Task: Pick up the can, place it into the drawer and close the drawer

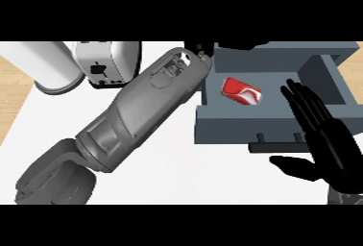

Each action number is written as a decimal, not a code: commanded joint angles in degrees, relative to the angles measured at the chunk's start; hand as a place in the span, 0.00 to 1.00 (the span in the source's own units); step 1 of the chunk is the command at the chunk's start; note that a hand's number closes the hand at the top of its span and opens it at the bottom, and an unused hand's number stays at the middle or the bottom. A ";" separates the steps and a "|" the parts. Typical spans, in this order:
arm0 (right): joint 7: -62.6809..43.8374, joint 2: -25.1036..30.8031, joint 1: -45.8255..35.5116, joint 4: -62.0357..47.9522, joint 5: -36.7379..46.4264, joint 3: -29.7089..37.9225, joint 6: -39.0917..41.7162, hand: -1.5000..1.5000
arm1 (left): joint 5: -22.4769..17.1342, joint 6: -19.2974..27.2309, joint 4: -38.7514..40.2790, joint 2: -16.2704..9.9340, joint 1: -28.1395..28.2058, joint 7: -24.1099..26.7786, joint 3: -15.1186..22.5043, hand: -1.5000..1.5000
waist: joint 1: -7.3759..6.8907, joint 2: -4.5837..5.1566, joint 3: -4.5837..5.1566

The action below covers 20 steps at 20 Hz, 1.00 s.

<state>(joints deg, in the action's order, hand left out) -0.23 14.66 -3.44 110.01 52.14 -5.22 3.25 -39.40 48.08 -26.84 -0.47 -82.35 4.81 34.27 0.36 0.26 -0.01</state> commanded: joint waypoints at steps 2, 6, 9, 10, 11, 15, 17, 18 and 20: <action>2.64 0.42 -1.78 -9.77 4.80 1.32 -5.40 0.00 | 1.83 -1.85 -5.04 -5.19 2.10 -3.63 0.19 0.00 | -1.49 -0.51 -0.02; 3.40 -4.04 -6.92 -20.97 7.41 1.51 -13.36 0.00 | 3.86 -0.10 -10.29 -6.65 4.94 -5.96 1.21 0.00 | -2.07 -0.53 -0.02; 4.81 -6.68 -6.47 -27.10 9.37 0.32 -18.50 0.00 | 4.57 -1.09 -13.94 -10.77 5.69 -10.63 1.66 0.00 | -2.36 -0.61 -0.03; 5.71 -5.73 -11.33 -31.78 8.40 2.18 -17.73 0.00 | 5.57 0.04 -14.47 -9.62 6.27 -9.86 2.00 0.00 | -2.34 -0.40 -0.04; 4.45 -5.42 -10.21 -30.23 9.49 2.50 -17.97 0.00 | 5.75 -0.51 -18.66 -12.12 8.58 -12.48 3.23 0.00 | -2.80 -0.76 0.00; 6.85 -5.81 -14.37 -41.32 11.08 4.62 -23.49 0.00 | 5.53 -1.76 -21.28 -15.08 9.07 -13.50 1.72 0.00 | -3.51 -0.27 -0.07; 7.09 -5.32 -14.37 -42.36 12.05 5.18 -24.82 0.00 | 6.49 -1.29 -24.28 -17.78 9.11 -17.32 2.99 0.00 | -3.59 -0.61 -0.07; 4.47 -7.21 -17.69 -43.26 14.02 3.82 -23.59 0.00 | 6.04 -2.24 -24.96 -18.80 10.16 -16.64 1.85 0.00 | -3.52 -0.44 -0.02; 6.33 -5.72 -19.85 -48.55 13.61 6.68 -26.77 0.00 | 6.36 -1.83 -27.73 -18.78 12.28 -16.41 2.34 0.00 | -4.11 -0.22 -0.06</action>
<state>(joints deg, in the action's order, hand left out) 5.74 10.52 -21.30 71.21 65.59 0.11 -20.46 -33.33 46.65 -50.08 -16.88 -72.69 -10.16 36.50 -2.83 -1.29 1.35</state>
